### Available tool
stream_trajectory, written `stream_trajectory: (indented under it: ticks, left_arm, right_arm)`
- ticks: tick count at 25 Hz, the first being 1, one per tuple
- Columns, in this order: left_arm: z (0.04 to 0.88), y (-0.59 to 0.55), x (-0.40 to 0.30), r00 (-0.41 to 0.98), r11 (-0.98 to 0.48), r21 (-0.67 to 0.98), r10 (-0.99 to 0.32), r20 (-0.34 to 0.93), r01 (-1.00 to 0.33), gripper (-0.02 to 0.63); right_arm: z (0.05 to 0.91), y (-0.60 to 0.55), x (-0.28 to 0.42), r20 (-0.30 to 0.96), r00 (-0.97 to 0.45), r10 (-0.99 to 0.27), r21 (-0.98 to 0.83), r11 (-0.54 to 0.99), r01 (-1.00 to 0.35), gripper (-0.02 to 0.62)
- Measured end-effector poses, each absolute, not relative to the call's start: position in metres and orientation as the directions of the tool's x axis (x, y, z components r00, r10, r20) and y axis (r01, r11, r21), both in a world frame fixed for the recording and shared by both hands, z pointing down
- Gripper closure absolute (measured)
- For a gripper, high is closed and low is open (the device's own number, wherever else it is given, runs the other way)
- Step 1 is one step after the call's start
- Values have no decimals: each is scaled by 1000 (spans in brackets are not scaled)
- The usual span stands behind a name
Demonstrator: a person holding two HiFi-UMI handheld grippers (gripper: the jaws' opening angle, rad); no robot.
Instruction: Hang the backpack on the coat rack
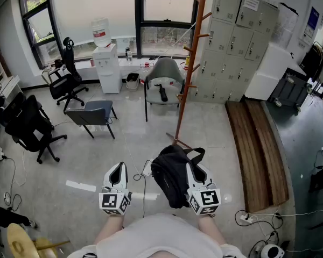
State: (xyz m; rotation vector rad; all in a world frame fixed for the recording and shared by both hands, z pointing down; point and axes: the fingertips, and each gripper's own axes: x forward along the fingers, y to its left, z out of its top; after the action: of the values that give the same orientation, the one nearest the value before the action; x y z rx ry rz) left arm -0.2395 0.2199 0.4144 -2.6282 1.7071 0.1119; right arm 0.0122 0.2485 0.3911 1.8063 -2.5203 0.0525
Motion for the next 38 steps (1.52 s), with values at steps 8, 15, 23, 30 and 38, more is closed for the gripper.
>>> stream_trajectory:
  ticks: [8,15,23,30,38]
  left_arm:
    - [413,228,-223,422,-426,57,-904,-67,-903,597]
    - [411,229,-212,430,-433,58,-901,-64,-899,597]
    - [416,231,-194,425,-428,53,-904,-51,-902,597]
    - [419,236,-171,399,-400,45,-917,-34,-916,597]
    - [428,238,-148,333,-335,75,-942,-29,-939,597]
  right_arm:
    - [389,254,27,51,-312,-949,4,312,-950,545]
    - [388,253,39,55,-304,-951,2,304,-953,545]
    - [393,254,48,58,-335,-941,-16,334,-942,551]
    - [393,248,60,39,-399,-916,-32,397,-917,552]
    - [393,236,84,45,-460,-887,-11,460,-888,552]
